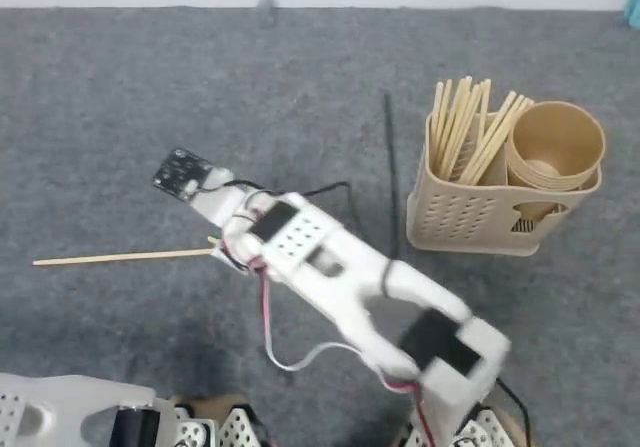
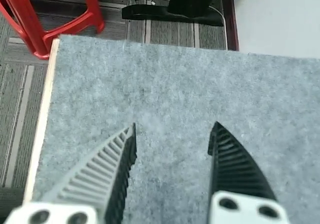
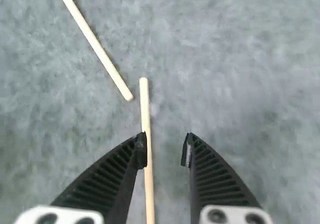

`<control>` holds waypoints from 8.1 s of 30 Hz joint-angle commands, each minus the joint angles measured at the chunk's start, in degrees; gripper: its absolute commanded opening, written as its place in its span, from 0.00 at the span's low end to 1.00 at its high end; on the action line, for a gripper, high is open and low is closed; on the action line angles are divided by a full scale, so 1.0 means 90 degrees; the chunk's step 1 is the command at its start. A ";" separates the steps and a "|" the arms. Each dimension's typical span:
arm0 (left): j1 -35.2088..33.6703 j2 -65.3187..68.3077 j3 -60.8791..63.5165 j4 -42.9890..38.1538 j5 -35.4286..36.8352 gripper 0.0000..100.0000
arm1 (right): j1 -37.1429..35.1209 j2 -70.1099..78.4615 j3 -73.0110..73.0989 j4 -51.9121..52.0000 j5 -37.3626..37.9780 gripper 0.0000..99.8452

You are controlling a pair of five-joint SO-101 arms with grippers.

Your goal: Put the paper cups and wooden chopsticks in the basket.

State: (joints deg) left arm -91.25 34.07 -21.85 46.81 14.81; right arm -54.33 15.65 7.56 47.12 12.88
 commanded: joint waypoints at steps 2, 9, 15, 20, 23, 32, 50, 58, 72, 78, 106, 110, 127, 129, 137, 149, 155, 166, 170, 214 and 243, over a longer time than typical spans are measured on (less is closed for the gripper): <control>0.0068 0.0137 -0.0093 -0.0244 -0.0068 0.23 | -0.0112 0.0923 -0.1309 0.0347 -0.0078 0.12; 0.0068 0.0430 -0.0103 -0.0547 -0.0068 0.23 | -0.0103 0.1871 -0.1905 0.0337 -0.0059 0.12; 0.0049 0.0440 -0.0103 -0.0537 -0.0068 0.23 | -0.0142 0.1929 -0.2022 0.0571 -0.0068 0.00; -0.0059 0.0410 -0.0103 -0.0537 -0.0078 0.23 | -0.0015 0.1665 -0.2188 0.1275 -0.0068 0.01; -0.0147 0.0400 -0.0103 -0.0537 -0.0078 0.23 | 0.0103 0.1255 -0.2178 0.1636 -0.0078 0.01; -0.0225 0.0449 -0.0063 -0.0449 -0.0088 0.23 | 0.0181 -0.1724 -0.2178 0.3072 -0.0088 0.01; 0.2100 -0.1543 -0.0083 0.3409 -0.0303 0.23 | 0.0444 -0.7810 -0.2159 0.4166 -0.0127 0.01; 0.3302 -0.4425 0.2330 0.3145 -0.0293 0.23 | 0.2173 -0.8786 -0.2139 0.3844 -0.0586 0.01; 0.5753 -0.9690 0.9402 -0.0107 -0.0274 0.23 | 0.4078 -0.8806 -0.0664 0.0210 -0.0586 0.01; 0.6496 -1.1595 1.1013 -0.0547 -0.0293 0.23 | 0.4625 -0.8796 0.0733 -0.1392 -0.0576 0.01; 0.6867 -1.4486 1.2664 -0.0361 -0.0654 0.23 | 0.5875 -0.7165 0.3175 -0.0425 -0.1748 0.01; 0.6867 -1.4486 1.2664 -0.0361 -0.0664 0.23 | 0.5661 -0.7165 0.3175 0.0044 -0.1748 0.01; 0.6838 -1.4486 1.2674 -0.0361 -0.0674 0.23 | 0.5739 -0.7165 0.0723 0.1050 -0.1768 0.02; 0.6838 -1.4486 1.2674 -0.0361 -0.0674 0.23 | 0.5895 -0.7165 0.0449 0.1158 -0.1895 0.02; 0.6838 -1.4486 1.2674 -0.0361 -0.0674 0.23 | 0.6198 -0.7468 -0.0479 0.2965 -0.2208 0.02; 0.7062 -1.4476 1.2449 0.0264 -0.0674 0.23 | 0.4303 -0.7790 0.1748 0.5211 -0.2217 0.01; 0.7277 -1.4466 1.2371 0.0615 -0.1250 0.23 | 0.4752 -0.7858 0.3184 0.4479 -0.2208 0.01; 0.7355 -1.3236 1.1463 0.1084 -0.1573 0.23 | 0.5162 -0.9656 0.7072 0.2017 -0.1485 0.01; 0.7346 -1.1888 1.0838 0.1084 -0.2051 0.23 | 0.5143 -1.1043 0.8322 0.1626 -0.1495 0.01; 0.8088 -0.5324 0.6960 0.2061 -0.8117 0.22 | 0.4957 -1.3280 0.9680 0.1832 -0.1426 0.01; 0.8567 -0.3126 0.5553 0.2413 -0.8088 0.05 | 0.4957 -1.3280 0.9680 0.1832 -0.1094 0.01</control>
State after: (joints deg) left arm -15.82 8.40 30.29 64.66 -57.63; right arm -9.41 -102.86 95.03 63.21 2.15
